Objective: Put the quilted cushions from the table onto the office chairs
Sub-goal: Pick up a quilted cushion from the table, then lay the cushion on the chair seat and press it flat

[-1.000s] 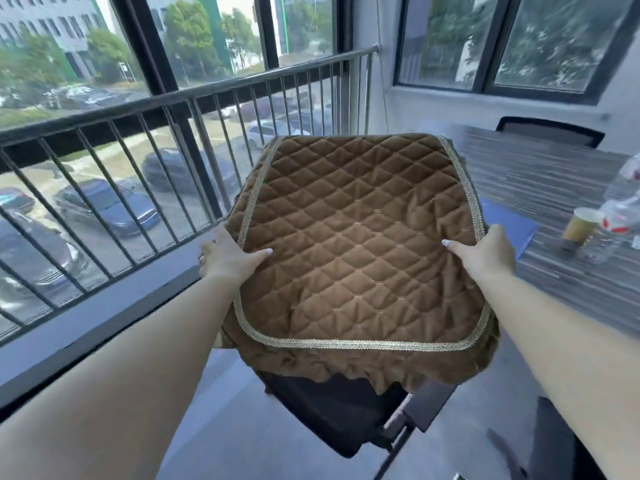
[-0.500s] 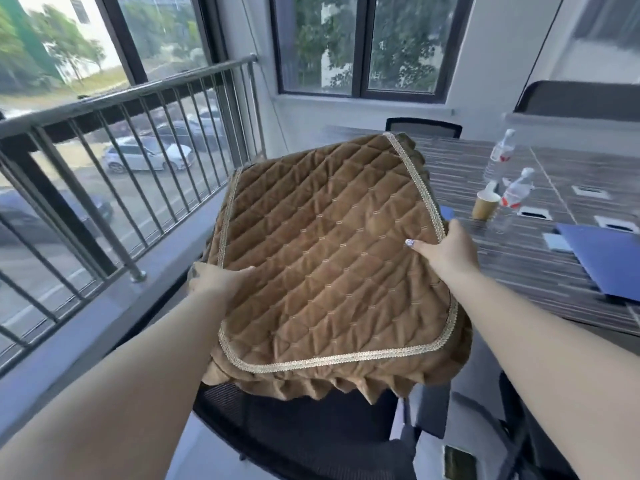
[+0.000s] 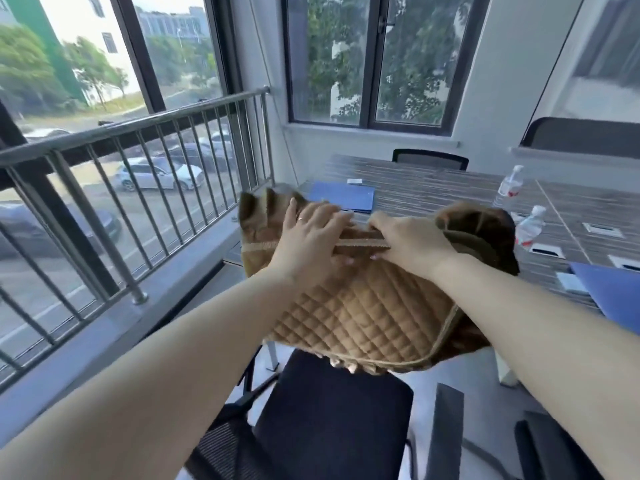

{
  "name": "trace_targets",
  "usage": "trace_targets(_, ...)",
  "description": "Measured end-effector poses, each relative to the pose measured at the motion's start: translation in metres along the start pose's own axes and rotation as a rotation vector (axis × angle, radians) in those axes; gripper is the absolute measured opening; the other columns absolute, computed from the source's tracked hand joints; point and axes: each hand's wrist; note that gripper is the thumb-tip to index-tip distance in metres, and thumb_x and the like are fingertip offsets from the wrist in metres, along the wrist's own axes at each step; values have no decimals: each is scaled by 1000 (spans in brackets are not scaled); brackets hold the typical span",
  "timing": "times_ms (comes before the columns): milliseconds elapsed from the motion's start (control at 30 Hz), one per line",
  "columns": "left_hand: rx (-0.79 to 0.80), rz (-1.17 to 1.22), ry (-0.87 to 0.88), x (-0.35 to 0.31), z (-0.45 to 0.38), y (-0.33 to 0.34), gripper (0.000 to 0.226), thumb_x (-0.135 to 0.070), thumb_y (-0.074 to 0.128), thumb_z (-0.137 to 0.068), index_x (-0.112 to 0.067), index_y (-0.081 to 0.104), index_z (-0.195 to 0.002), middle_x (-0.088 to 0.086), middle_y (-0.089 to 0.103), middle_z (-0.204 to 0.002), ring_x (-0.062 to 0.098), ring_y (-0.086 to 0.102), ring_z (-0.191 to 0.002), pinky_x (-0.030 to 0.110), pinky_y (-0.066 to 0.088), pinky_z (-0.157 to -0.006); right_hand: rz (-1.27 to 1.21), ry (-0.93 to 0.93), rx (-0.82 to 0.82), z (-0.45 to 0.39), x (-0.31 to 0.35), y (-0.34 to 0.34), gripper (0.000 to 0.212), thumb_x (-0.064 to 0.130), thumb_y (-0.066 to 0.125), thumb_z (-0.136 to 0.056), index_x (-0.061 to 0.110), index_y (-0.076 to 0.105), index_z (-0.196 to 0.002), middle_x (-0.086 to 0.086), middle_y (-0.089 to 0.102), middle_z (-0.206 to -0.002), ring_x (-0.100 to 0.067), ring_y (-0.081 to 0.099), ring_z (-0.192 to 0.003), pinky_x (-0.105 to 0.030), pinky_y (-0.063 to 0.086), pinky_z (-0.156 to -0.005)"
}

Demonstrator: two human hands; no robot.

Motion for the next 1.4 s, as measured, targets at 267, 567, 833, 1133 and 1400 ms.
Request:
trace_targets(267, 1, 119, -297, 1, -8, -1, 35, -53, 56, -85, -21, 64, -97, 4, 69, -93, 29, 63, -93, 34, 44, -69, -110, 12, -323, -2, -15, 24, 63, 27, 79, -71, 18, 53, -127, -6, 50, -137, -28, 44, -130, -43, 31, -109)
trace_targets(567, -10, 1103, -804, 70, 24, -35, 23, -39, 72, -82, -18, 68, -91, 9, 73, -84, 16, 72, -63, 37, 62, -65, -451, 749, 60, 75, -21, 92, 111, 44, 77, -73, 25, 3, -152, -10, 11, -158, -28, 16, -145, -43, 27, -113)
trace_targets(833, -137, 1353, -955, 134, 68, -58, 25, -43, 65, -86, -19, 63, -92, -3, 73, -75, 11, 70, -64, 23, 58, -52, -1359, 1390, 41, 89, 20, 120, 106, 68, 77, -44, 11, 53, -131, -12, 64, -122, -32, 62, -107, -46, 48, -98)
trace_targets(1133, -42, 1137, -1089, 179, 116, -30, 36, -50, 65, -84, -16, 60, -96, 9, 67, -96, 24, 68, -82, 35, 61, -73, -1222, 1364, -187, 98, 74, 133, 63, 47, 84, -56, 10, 67, -104, -13, 70, -100, -30, 67, -91, -47, 54, -88)
trace_targets(1400, 420, 1050, -1222, 211, 154, 49, 73, -58, 82, -46, -12, 68, -99, 13, 71, -103, 34, 69, -93, 52, 56, -84, -1079, 1542, -117, 151, 99, 151, 49, 40, 83, -65, 9, 62, -97, -15, 67, -102, -35, 64, -95, -47, 53, -89)
Point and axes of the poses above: each hand's wrist, its own z-axis away from the middle knuckle, its own y-axis out of the palm, x = y × z
